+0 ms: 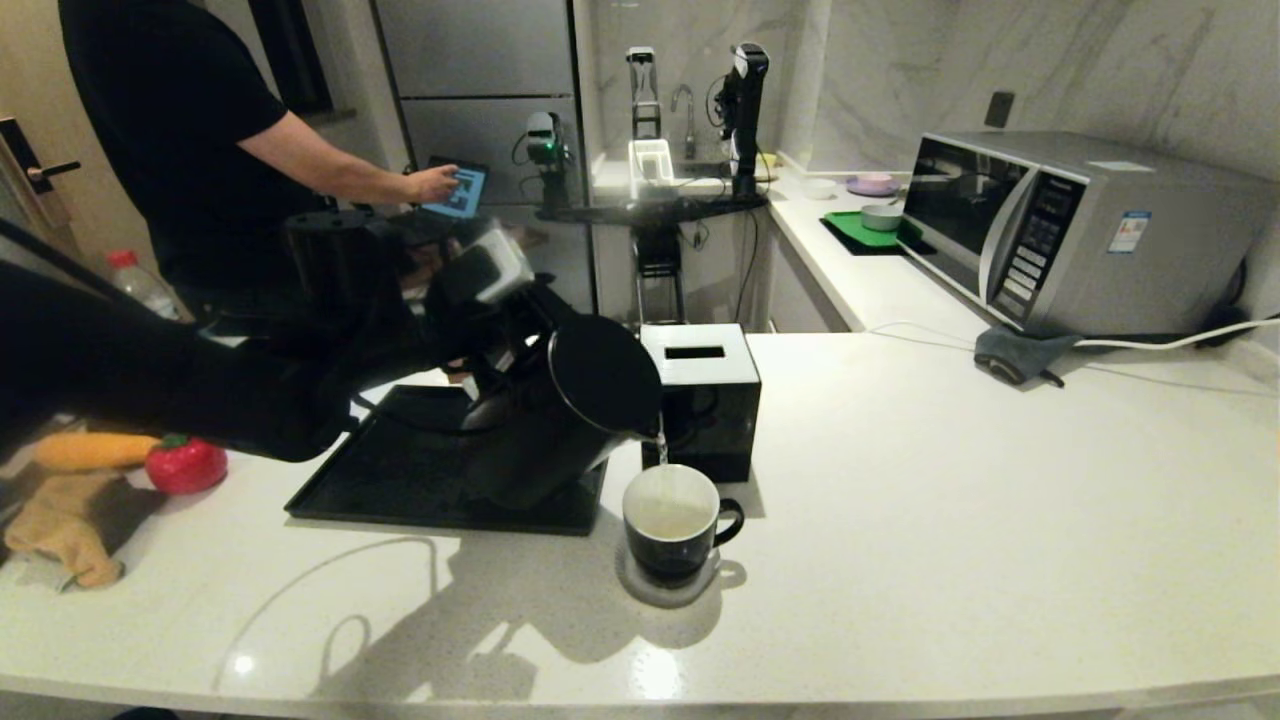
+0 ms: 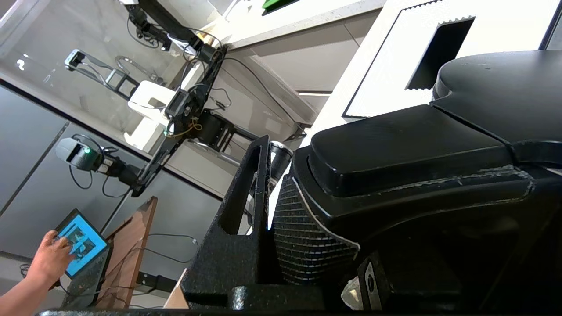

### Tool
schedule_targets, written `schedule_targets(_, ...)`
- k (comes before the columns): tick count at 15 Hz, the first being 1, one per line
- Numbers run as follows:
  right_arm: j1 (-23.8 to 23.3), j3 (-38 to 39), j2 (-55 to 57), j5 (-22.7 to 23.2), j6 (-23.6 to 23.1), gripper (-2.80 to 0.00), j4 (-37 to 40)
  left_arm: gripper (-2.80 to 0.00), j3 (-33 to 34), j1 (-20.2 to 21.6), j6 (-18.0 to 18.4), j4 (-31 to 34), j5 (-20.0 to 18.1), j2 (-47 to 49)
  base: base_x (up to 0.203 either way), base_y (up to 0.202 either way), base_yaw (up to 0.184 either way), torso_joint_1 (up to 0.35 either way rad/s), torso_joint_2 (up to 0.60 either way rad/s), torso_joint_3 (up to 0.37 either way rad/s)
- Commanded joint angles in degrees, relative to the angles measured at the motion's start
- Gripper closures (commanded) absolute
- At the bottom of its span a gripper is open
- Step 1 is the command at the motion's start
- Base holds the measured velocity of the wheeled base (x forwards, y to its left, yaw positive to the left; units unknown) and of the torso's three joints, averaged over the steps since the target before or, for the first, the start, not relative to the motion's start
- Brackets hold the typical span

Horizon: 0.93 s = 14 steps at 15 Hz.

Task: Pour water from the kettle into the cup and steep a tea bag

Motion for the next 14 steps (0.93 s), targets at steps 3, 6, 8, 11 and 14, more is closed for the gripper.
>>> schedule_targets(3,0.0,0.0,0.1,0.0,0.0,0.0,0.0,0.0,0.0,0.2,0.2,-0.2,-0.1,-0.6,0.0,0.0,0.0,0.0,0.0,0.0)
schedule_targets(6,0.0,0.0,0.1,-0.1,-0.1,0.0,0.0,0.0,0.0,0.3,0.2,-0.2,-0.1,-0.9,0.0,0.0,0.0,0.0,0.0,0.0)
schedule_targets(8,0.0,0.0,0.1,0.0,0.0,0.0,0.0,0.0,0.1,0.3,0.2,-0.2,-0.1,-1.2,0.0,0.0,0.0,0.0,0.0,0.0)
schedule_targets(11,0.0,0.0,0.1,0.0,0.0,0.0,0.0,0.0,0.3,0.3,0.2,-0.2,-0.1,-1.5,0.0,0.0,0.0,0.0,0.0,0.0)
schedule_targets(14,0.0,0.0,0.1,0.0,0.0,0.0,0.0,0.0,0.4,0.2,0.3,0.9,-0.1,-2.2,0.0,0.0,0.0,0.0,0.0,0.0)
